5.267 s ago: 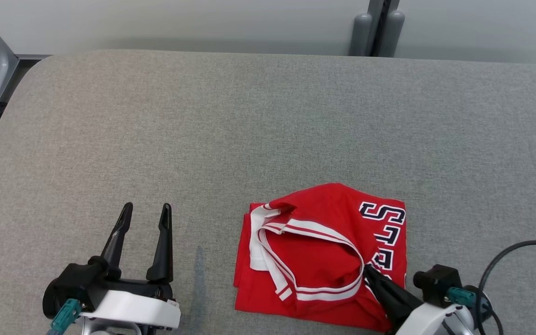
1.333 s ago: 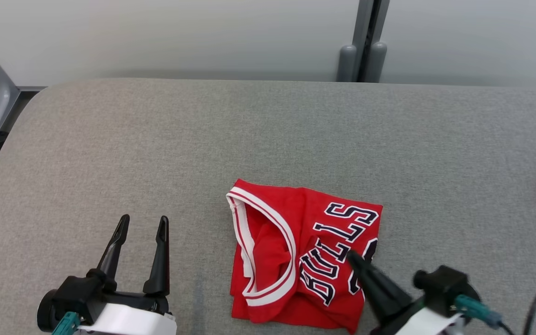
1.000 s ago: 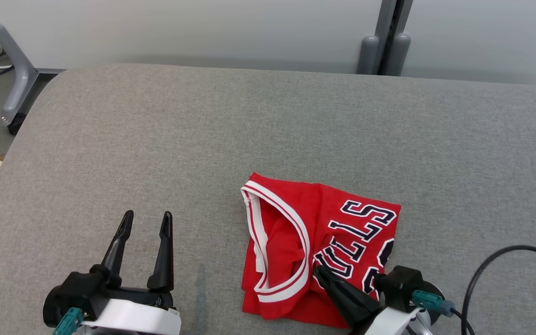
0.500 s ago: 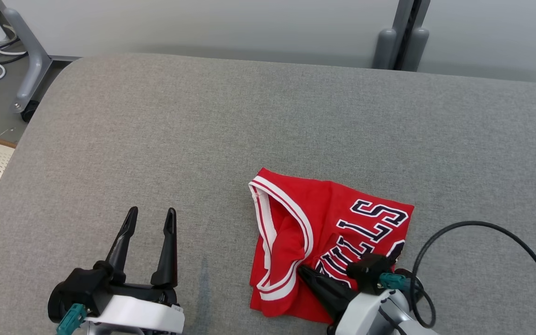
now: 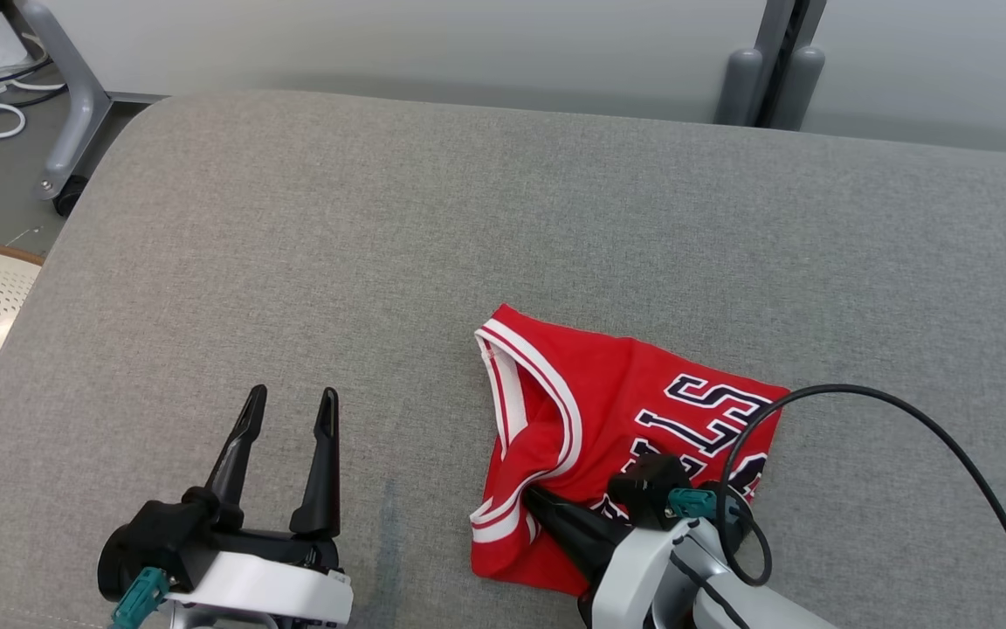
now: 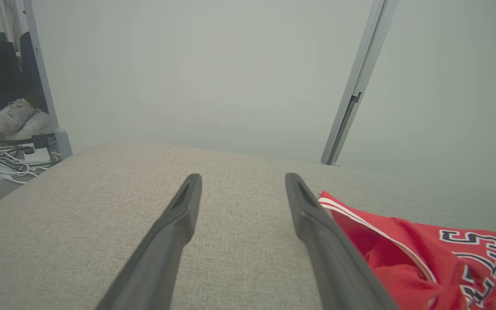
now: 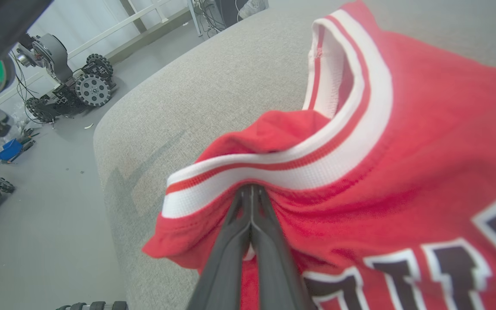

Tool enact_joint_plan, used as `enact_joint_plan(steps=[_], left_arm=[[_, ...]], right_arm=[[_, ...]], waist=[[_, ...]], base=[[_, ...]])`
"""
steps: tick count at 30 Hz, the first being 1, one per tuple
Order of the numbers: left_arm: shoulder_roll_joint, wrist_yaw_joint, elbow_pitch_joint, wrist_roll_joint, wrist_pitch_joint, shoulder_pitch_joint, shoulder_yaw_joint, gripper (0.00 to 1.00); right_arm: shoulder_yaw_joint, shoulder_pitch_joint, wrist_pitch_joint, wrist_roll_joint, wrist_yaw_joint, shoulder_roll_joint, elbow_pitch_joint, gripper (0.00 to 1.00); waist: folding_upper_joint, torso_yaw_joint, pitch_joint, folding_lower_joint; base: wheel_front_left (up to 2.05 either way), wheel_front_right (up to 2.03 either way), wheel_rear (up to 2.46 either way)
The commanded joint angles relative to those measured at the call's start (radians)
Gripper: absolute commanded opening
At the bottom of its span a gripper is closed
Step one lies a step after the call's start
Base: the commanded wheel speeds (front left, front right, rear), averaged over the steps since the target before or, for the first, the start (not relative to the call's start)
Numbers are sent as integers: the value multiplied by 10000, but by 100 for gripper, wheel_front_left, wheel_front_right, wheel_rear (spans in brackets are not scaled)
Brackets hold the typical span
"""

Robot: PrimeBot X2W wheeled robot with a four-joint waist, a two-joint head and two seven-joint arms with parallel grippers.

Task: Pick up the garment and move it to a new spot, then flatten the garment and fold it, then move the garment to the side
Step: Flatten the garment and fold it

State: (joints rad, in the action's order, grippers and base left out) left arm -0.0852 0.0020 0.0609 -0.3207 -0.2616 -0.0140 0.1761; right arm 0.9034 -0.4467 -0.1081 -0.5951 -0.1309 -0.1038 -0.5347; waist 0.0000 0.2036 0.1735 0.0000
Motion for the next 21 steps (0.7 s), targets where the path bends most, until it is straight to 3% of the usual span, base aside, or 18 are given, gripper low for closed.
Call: enact_joint_plan(steps=[1,9,21], left_arm=[[-19,-22,8,46,-42,-222,-55,100],[81,-136,20,116,-43,-254,-126,100],[172,-229,129,172,-43,-286,-291,100]], right_arm=[[132,-215,-182,-124,4,15,-83,0],[962,-935,-1001,-525,4,135,-260,0],[1454,-898,-1289,-1425,4,-163,-616,0]], waist=[[0,29,38,0],[0,110,194,0],[0,-3,244,0]], base=[[0,0,0],[0,0,0],[0,0,0]])
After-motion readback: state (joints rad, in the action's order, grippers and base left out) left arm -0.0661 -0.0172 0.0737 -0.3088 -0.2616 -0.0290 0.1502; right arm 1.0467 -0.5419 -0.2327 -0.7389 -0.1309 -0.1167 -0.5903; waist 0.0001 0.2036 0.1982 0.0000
